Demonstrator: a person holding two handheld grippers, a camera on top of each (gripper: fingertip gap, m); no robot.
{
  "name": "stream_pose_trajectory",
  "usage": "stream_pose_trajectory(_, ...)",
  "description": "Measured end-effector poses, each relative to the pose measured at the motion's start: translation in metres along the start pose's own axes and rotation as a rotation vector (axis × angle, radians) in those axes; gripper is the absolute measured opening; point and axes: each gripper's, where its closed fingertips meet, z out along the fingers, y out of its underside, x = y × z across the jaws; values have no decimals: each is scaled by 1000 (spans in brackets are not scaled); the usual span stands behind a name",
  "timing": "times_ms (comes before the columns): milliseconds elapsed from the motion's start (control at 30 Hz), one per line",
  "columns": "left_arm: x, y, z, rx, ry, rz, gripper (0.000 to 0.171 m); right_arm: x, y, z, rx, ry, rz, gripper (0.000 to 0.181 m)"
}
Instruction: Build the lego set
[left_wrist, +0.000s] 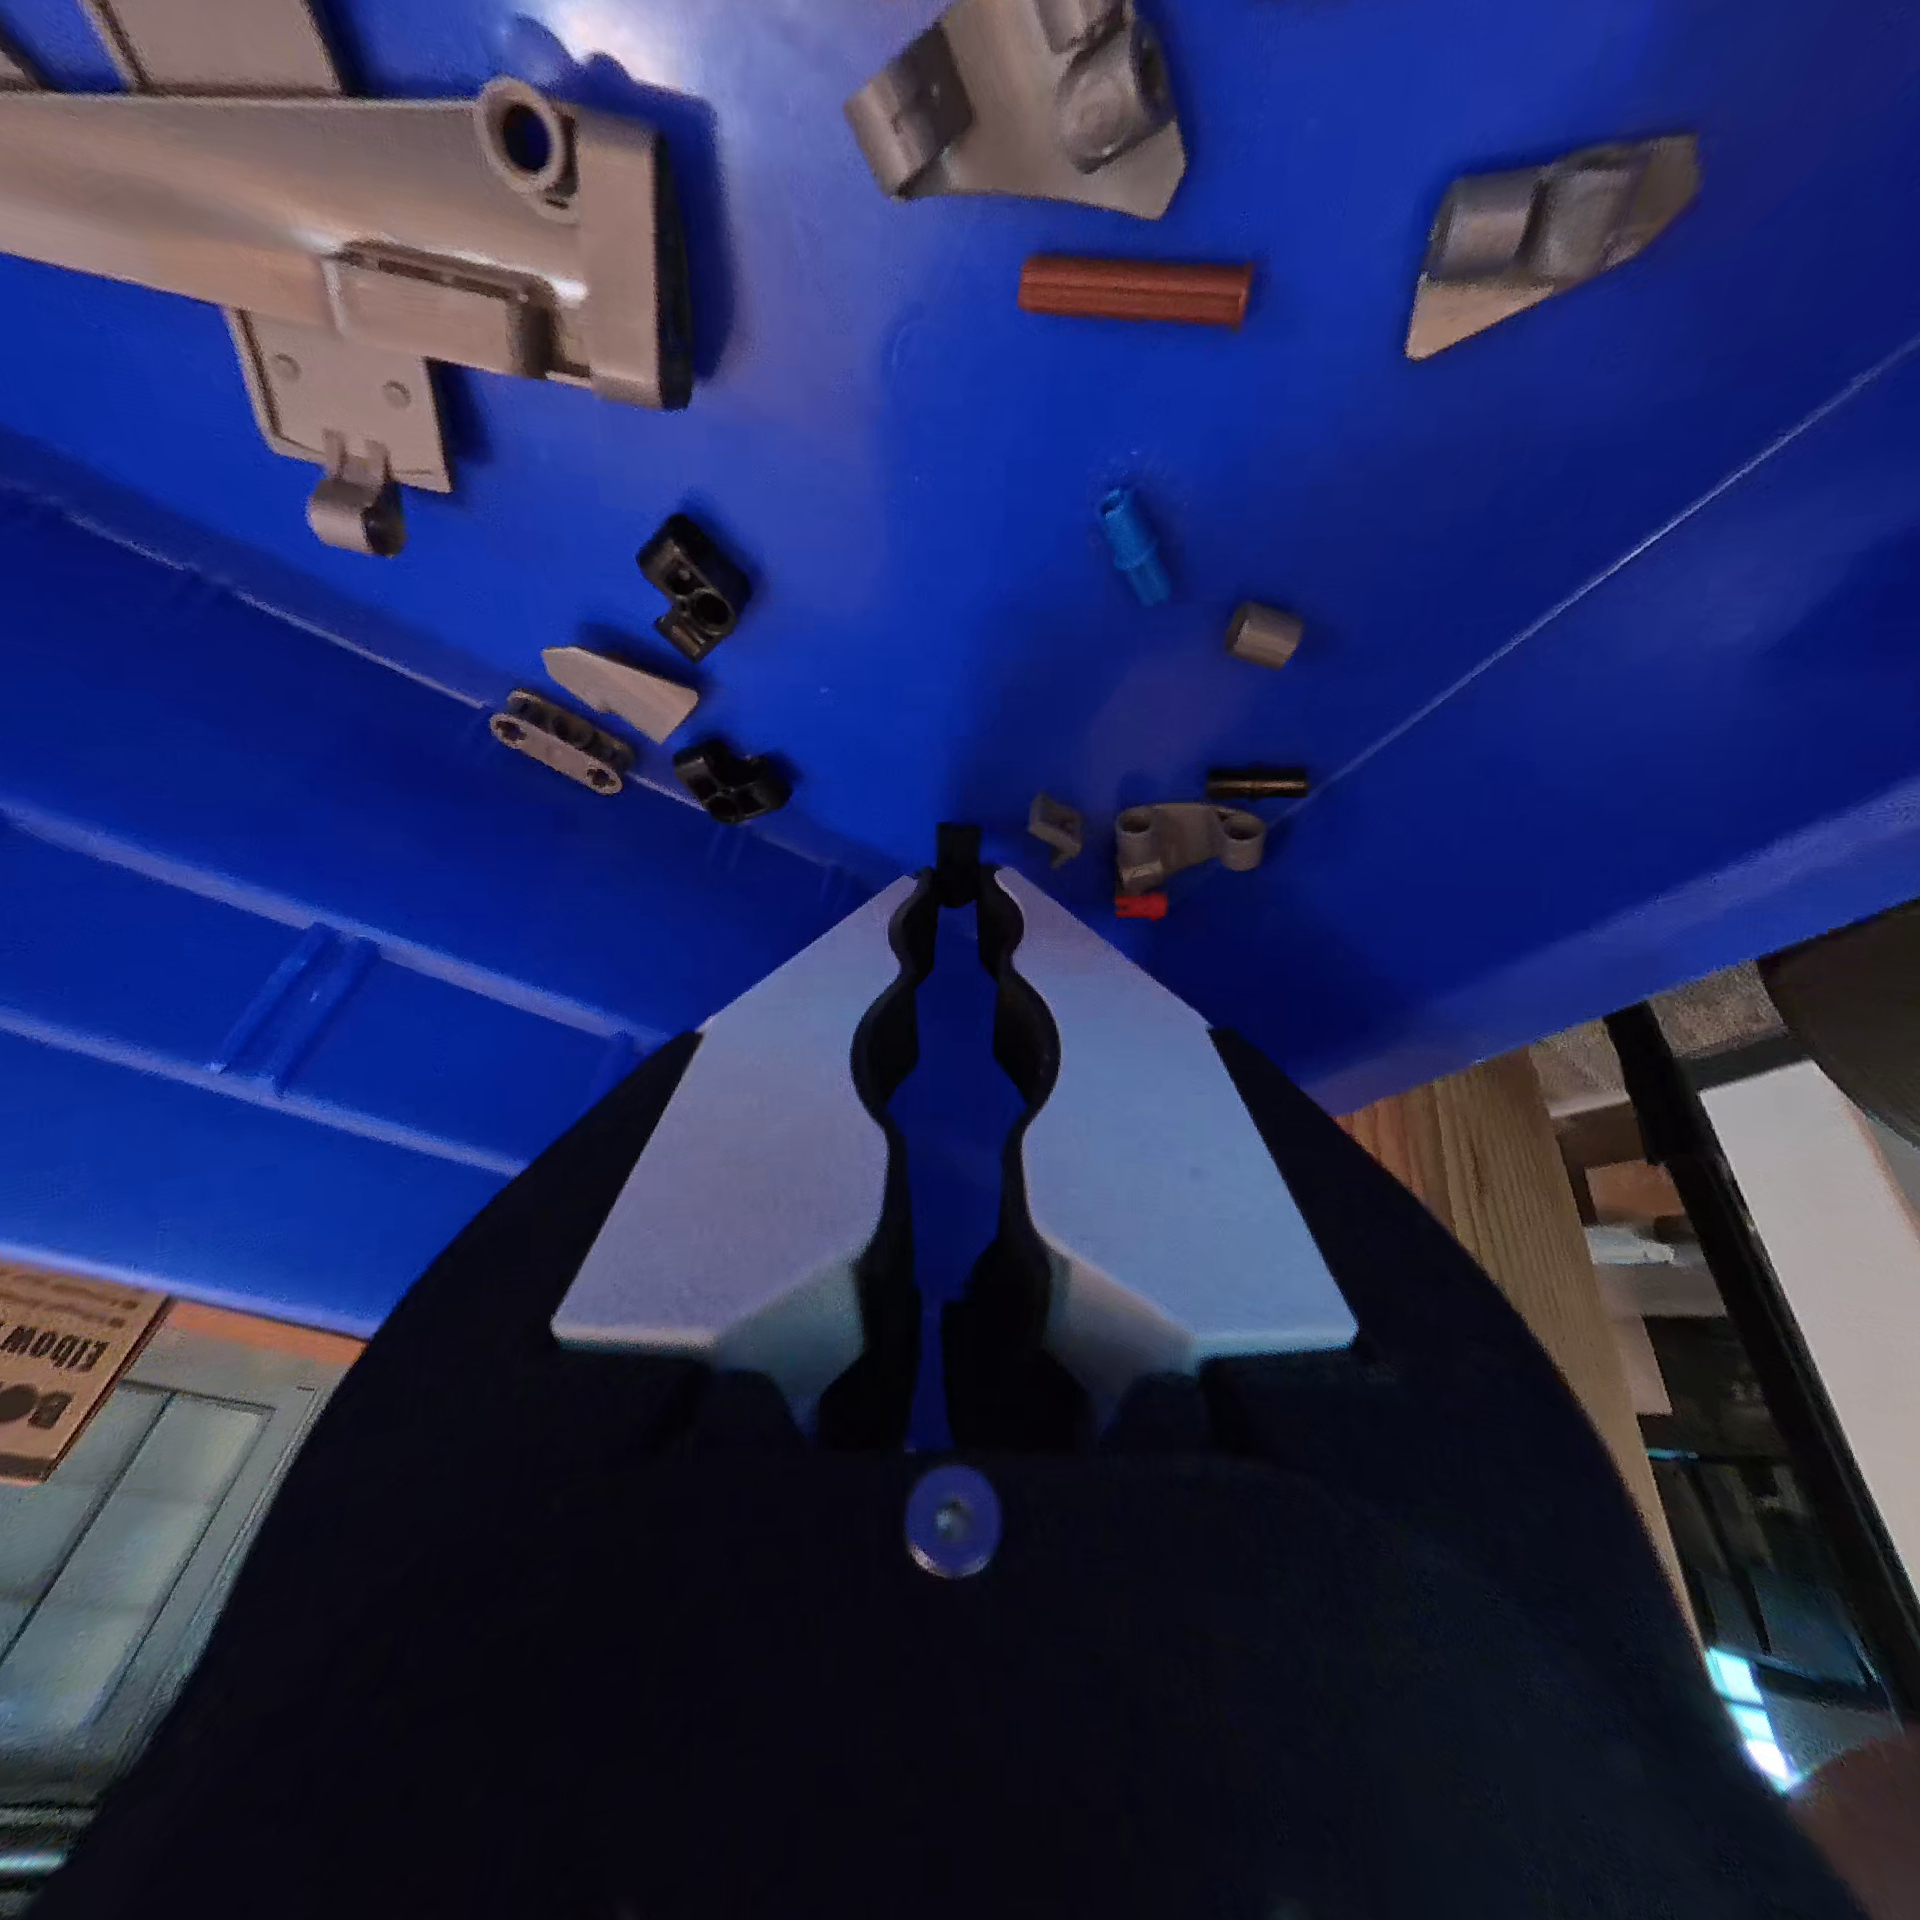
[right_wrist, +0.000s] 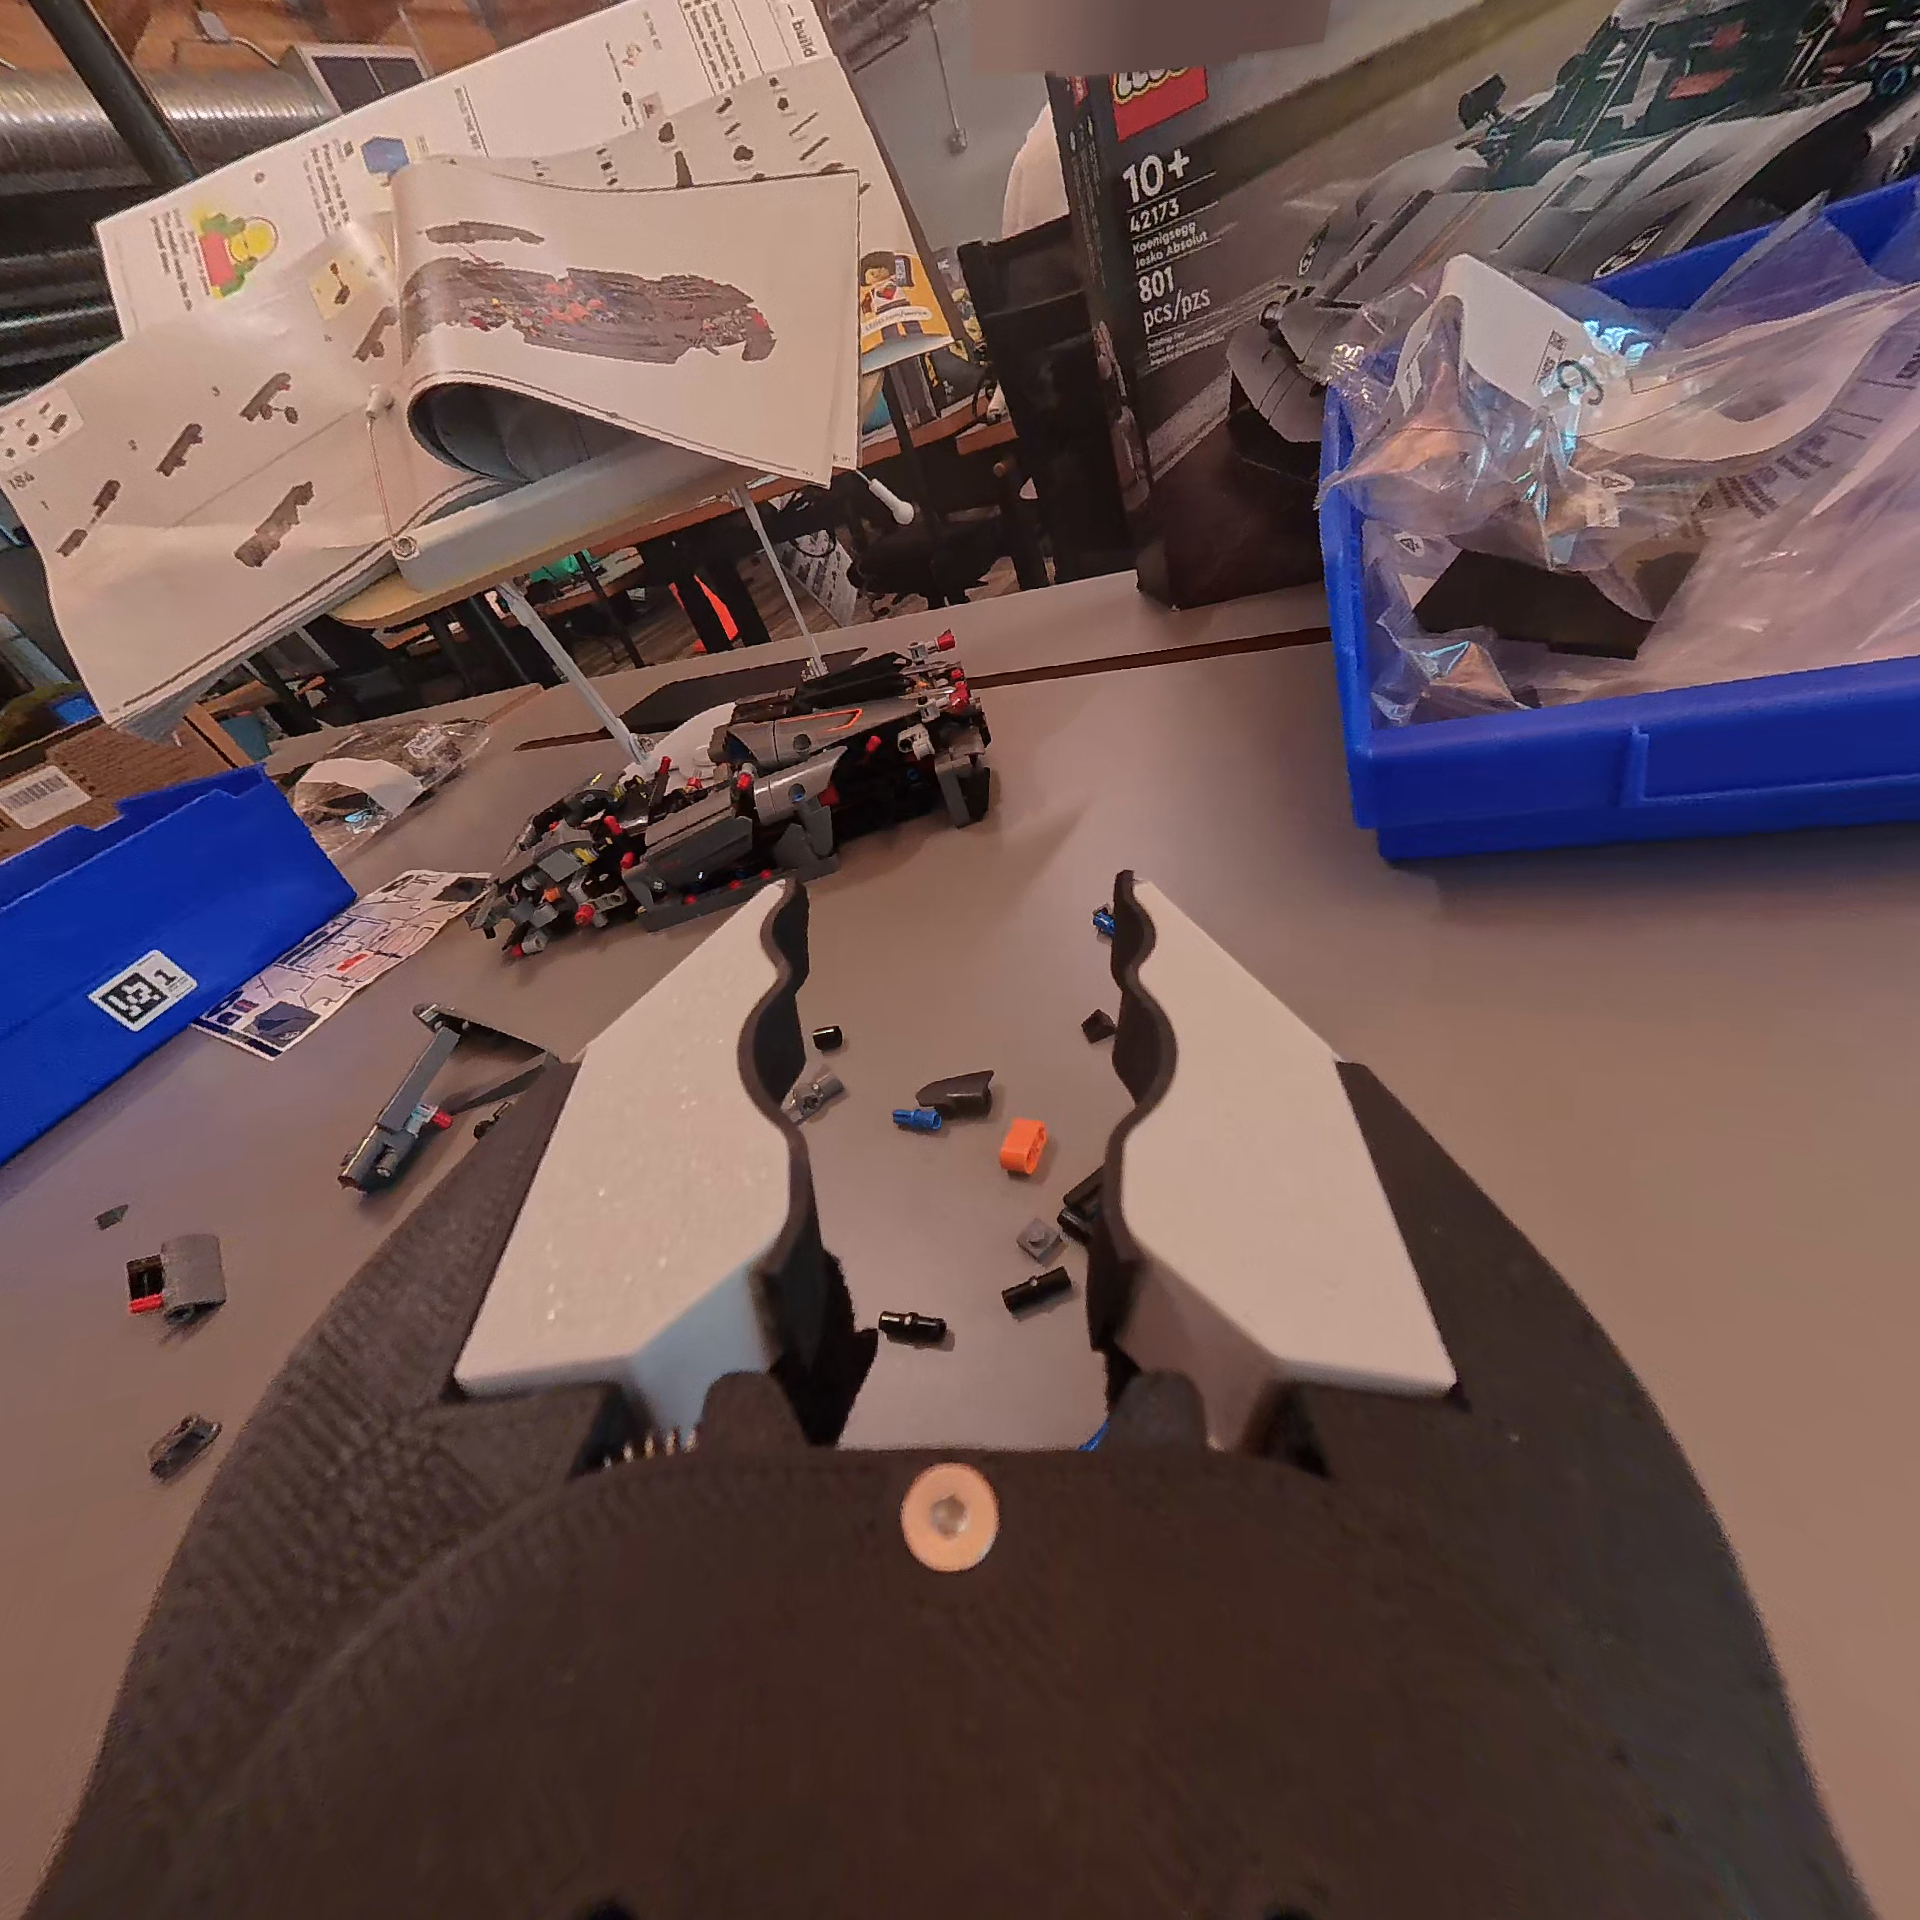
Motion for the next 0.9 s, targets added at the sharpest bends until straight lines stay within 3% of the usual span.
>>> stream_pose_trajectory(233, -8, -10, -37, 150, -70, -58, 5, 0, 0, 0, 1, -1, 3, 57)
stream_pose_trajectory(467, -4, -38, -100, 362, -159, -84, 5, 0, 0, 0, -1, -1, 3, 57)
stream_pose_trajectory(700, 30, -101, -163, 614, -173, -34, 5, -1, 0, 0, 0, -2, 2, 56)
stream_pose_trajectory(900, 71, -163, -193, 777, -141, 31, 5, -1, 1, 0, -4, -4, -2, 56)
